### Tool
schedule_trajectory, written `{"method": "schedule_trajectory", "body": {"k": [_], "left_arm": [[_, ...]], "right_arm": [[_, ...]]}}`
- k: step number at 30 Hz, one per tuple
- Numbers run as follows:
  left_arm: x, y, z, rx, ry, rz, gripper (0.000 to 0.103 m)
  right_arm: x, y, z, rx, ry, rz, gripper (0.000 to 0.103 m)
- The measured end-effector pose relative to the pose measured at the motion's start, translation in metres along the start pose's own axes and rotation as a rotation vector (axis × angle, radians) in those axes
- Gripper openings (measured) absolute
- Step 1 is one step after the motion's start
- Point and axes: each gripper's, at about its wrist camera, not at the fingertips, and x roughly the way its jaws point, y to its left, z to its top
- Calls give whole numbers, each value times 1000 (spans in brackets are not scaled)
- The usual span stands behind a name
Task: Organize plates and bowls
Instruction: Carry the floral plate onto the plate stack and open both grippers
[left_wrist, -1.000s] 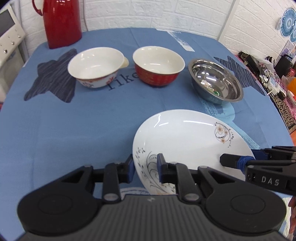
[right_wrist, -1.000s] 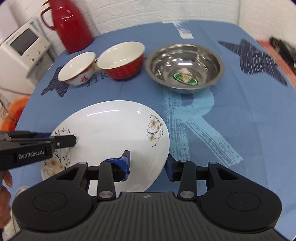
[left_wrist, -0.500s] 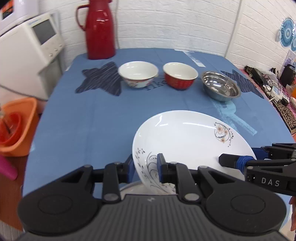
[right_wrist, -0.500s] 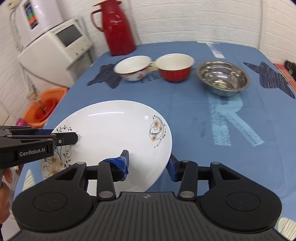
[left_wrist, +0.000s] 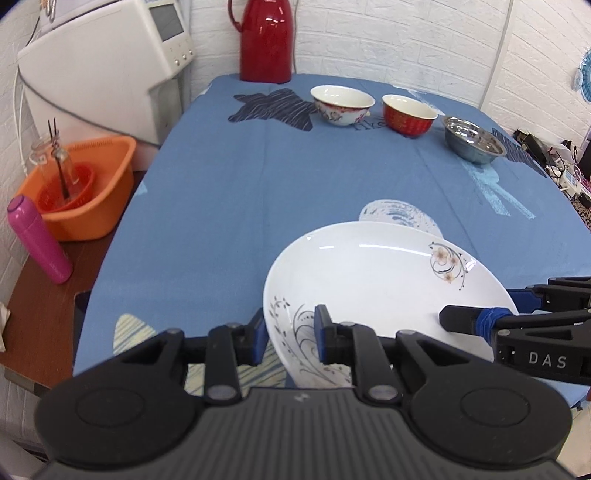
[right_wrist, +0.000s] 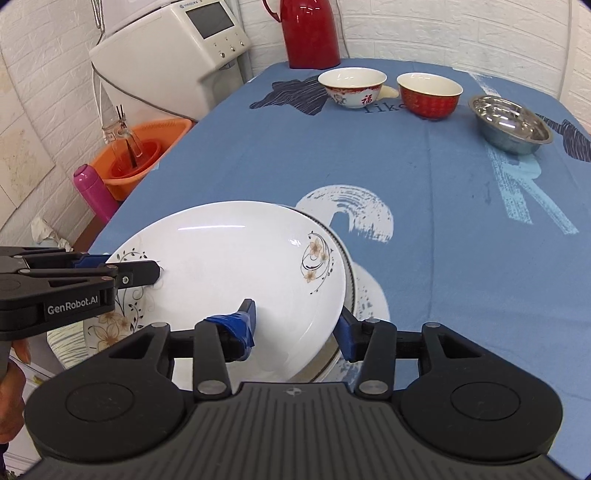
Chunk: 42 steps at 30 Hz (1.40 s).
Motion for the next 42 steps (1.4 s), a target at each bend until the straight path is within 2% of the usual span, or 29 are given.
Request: {"method": "schedule_trajectory", "body": {"k": [8, 13, 16, 20, 22, 30, 32, 37, 42], "left_arm": [[8, 9, -7, -11, 4, -8, 18], [13, 7, -6, -7, 18, -34, 36], [13, 3, -7, 3, 13, -22, 38], [10, 3, -10, -6, 16, -44, 40], [7, 2, -11, 0, 7, -58, 46], [-4, -5, -11, 27, -21, -73, 50], [-10, -8, -11, 49, -39, -73, 55], [-23, -15, -10, 96, -79, -52, 57], [-25, -17, -4, 92, -90, -41, 59]], "right_arm": [[10, 3, -2, 4, 8, 20, 32], [10, 0, 1, 20, 30, 37, 32], [10, 1, 0, 17, 33, 38, 32], [9, -3, 3, 22, 36, 49, 31], [6, -7, 5, 38, 28, 48, 30], [-4, -9, 11, 42, 1, 2, 33], [-6, -14, 12, 47, -11, -20, 33], [-12, -23, 16, 75, -39, 8, 33], [-12, -20, 16, 55, -28, 36, 33]]}}
